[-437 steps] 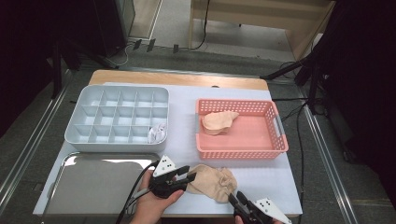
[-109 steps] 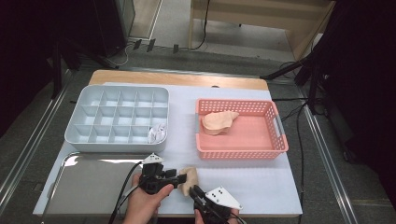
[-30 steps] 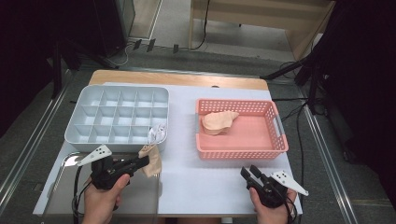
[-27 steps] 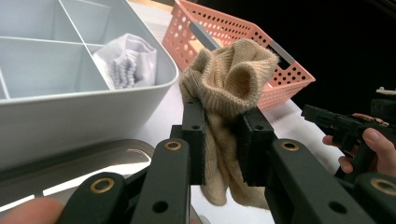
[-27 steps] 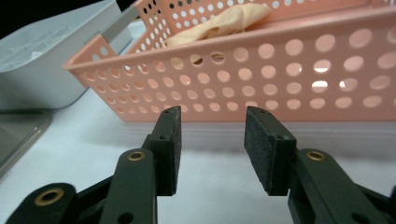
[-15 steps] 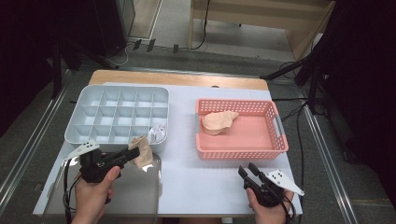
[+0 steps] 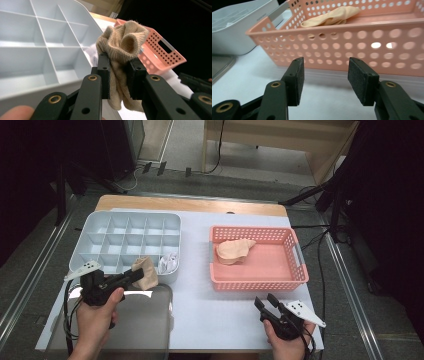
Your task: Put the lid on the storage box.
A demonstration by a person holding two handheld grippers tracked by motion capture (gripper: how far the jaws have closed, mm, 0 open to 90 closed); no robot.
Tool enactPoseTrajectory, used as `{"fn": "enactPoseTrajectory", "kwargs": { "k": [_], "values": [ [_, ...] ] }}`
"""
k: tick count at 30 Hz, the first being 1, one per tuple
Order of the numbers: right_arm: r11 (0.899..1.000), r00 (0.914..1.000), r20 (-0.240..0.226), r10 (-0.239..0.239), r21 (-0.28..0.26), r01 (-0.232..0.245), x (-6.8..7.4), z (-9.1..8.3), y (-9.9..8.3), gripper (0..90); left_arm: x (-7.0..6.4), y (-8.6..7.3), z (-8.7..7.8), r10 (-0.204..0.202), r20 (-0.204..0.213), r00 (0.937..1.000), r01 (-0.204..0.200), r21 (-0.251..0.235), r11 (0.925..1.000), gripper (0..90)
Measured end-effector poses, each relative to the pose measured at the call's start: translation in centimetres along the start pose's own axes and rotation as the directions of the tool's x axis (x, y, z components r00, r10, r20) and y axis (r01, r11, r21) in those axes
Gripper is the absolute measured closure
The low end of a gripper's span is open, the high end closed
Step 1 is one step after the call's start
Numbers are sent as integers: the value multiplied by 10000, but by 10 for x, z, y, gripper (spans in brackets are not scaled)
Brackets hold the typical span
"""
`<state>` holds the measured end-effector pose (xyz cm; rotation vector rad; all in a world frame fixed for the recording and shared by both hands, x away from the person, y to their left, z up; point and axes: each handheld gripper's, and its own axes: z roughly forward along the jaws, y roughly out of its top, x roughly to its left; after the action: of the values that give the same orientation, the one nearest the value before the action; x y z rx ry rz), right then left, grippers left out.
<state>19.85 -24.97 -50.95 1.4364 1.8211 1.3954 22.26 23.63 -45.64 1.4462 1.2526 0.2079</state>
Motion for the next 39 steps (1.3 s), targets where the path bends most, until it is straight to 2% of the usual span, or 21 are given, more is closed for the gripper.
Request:
{"fn": "enactPoseTrajectory", "kwargs": {
  "k": [3, 6, 8, 11, 16, 19, 22, 25, 26, 28, 29, 30, 31, 33, 35, 36, 39],
  "values": [
    [9995, 9997, -183, -188, 266, 193, 5, 5, -3, 484, 6, 9, 5, -117, -169, 9998, 115, -100, 9999, 765],
    [9994, 9995, -215, -213, 264, 218, 7, 4, -4, 487, 10, 12, 12, -148, -257, 9996, 145, -105, 9998, 765],
    [9995, 9996, -239, -180, 249, 186, 7, 4, -4, 489, 13, 15, 16, -367, -210, 9991, 364, -156, 9992, 765],
    [9995, 9996, -253, -156, 257, 163, 7, 4, -4, 490, 20, 20, 20, -590, -357, 9976, 581, -271, 9979, 765],
    [9995, 9997, -226, -122, 292, 128, 6, 5, -4, 493, 34, 20, 27, -993, -551, 9935, 981, -248, 9949, 764],
    [9992, 9997, -239, -62, 390, 71, 6, 6, -5, 497, 40, 18, 33, -994, -816, 9917, 985, -143, 9950, 764],
    [9990, 9996, -263, -115, 424, 126, 7, 6, -5, 498, 42, 16, 38, -893, -1077, 9902, 895, -27, 9960, 763],
    [9990, 9996, -261, -115, 424, 126, 8, 6, -5, 500, 41, 12, 45, -450, -1603, 9861, 490, 216, 9986, 762],
    [9990, 9996, -261, -115, 424, 126, 8, 6, -5, 500, 41, 12, 45, -450, -1603, 9861, 490, 216, 9986, 760],
    [9989, 9997, -241, -65, 456, 76, 7, 7, -6, 508, 38, 10, 49, 5, -1979, 9802, 62, 333, 9994, 756],
    [9989, 9997, -252, -73, 457, 85, 7, 7, -6, 512, 37, 11, 49, 171, -2038, 9789, -74, 483, 9988, 752],
    [9989, 9997, -252, -73, 457, 85, 7, 7, -6, 512, 37, 11, 49, 171, -2038, 9789, -74, 483, 9988, 743],
    [9988, 9995, -308, -113, 475, 128, 8, 8, -6, 515, 33, 13, 53, 428, -2057, 9777, -254, 863, 9959, 725],
    [9986, 9993, -357, -113, 503, 131, 9, 9, -6, 515, 31, 15, 54, 547, -2025, 9778, -320, 1138, 9930, 661],
    [9985, 9992, -371, -144, 532, 164, 9, 10, -6, 514, 30, 16, 55, 499, -1875, 9810, -285, 1152, 9929, 553],
    [9984, 9992, -385, -122, 539, 143, 10, 10, -6, 514, 29, 16, 55, 523, -1919, 9800, -314, 1106, 9934, 512],
    [9985, 9992, -407, -5, 550, 27, 9, 10, -6, 514, 26, 18, 55, 641, -2132, 9749, -449, 936, 9946, 492]
  ]
}}
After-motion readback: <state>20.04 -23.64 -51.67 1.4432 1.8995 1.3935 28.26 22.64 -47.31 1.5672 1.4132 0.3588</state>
